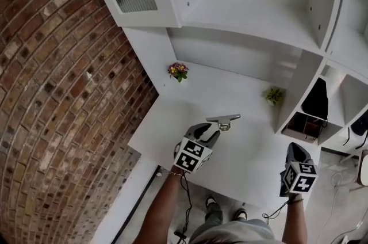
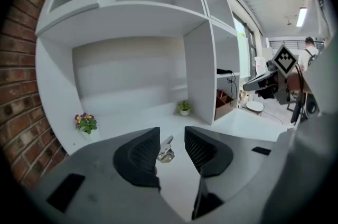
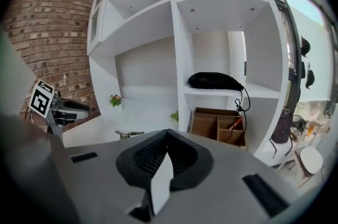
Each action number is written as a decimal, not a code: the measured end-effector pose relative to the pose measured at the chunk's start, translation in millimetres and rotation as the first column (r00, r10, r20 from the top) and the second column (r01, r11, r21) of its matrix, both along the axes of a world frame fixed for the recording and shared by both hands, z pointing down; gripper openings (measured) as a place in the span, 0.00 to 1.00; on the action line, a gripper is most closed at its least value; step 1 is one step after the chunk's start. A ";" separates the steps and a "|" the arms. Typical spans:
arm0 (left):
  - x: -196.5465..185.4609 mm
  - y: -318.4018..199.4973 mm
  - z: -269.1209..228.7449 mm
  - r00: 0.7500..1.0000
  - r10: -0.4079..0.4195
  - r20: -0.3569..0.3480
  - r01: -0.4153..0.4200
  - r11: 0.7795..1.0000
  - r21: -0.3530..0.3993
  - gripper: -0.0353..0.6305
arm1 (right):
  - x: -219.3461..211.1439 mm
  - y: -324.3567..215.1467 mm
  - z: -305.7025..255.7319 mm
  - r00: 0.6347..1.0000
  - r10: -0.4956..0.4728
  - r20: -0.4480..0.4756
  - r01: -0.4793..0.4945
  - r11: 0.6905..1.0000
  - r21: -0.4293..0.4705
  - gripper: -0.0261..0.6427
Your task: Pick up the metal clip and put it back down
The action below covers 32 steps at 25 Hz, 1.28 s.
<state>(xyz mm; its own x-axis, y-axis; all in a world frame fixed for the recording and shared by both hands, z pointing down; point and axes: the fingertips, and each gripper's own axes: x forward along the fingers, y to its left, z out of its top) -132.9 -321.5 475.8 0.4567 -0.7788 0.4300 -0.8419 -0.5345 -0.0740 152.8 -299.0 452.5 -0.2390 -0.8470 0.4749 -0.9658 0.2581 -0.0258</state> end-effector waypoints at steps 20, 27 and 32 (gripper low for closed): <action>-48.2 99.0 -63.5 0.758 -0.549 -0.352 0.606 0.792 0.069 0.08 | -27.6 2.1 -48.4 0.982 -0.189 0.020 0.184 0.972 0.144 0.04; -48.5 127.5 -73.8 0.727 -0.606 -0.324 0.663 0.743 0.098 0.07 | -32.5 11.1 -46.1 0.971 -0.229 0.072 0.215 0.964 0.159 0.04; -47.2 143.6 -77.3 0.705 -0.618 -0.349 0.687 0.718 0.115 0.07 | -36.7 20.5 -45.5 0.967 -0.246 0.066 0.233 0.958 0.166 0.04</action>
<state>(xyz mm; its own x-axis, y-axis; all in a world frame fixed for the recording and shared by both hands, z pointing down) -180.0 -177.9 398.5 -0.1357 -0.9792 0.1506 -0.9734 0.1601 0.1638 116.1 -278.5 407.0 -0.4776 -0.8216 0.3112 -0.8711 0.4889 -0.0461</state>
